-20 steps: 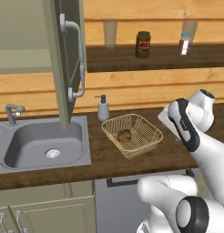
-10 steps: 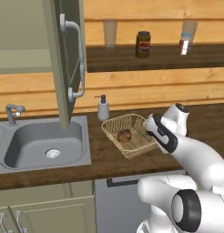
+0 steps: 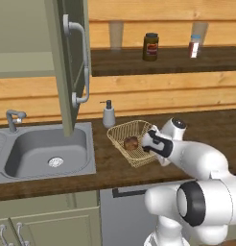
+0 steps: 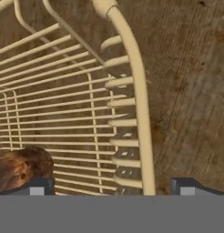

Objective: Open the cabinet, pick up the bread from the cabinet and place it in the basket. Then move the basket to the dining counter.

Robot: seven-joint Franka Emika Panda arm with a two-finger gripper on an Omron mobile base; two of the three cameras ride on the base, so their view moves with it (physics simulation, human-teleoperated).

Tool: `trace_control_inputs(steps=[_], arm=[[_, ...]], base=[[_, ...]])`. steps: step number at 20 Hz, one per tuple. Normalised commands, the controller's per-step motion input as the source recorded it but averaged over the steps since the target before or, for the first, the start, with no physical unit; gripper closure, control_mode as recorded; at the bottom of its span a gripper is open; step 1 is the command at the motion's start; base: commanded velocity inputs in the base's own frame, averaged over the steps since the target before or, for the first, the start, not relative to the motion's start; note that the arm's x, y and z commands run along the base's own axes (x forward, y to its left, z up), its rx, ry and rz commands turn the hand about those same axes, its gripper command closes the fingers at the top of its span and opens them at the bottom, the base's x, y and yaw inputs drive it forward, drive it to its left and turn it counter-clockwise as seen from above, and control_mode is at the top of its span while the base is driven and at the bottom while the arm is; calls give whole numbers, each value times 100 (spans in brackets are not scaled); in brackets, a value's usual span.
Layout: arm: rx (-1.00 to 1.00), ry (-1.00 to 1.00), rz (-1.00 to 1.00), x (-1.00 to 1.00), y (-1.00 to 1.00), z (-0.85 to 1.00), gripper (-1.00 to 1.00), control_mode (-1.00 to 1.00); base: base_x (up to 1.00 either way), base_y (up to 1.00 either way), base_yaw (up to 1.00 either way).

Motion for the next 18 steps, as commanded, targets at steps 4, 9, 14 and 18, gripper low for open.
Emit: trace_control_inputs(steps=[4, 9, 14, 18], arm=[[0, 0, -8, 20, 1, -26, -100, -100], [0, 5, -1, 31, 0, -16, -100, -100], [0, 10, 5, 8, 0, -34, -100, -100], [0, 12, 15, -3, 0, -54, -100, -100]], base=[[0, 0, 0], [0, 0, 0], [0, 0, 0], [0, 0, 0]])
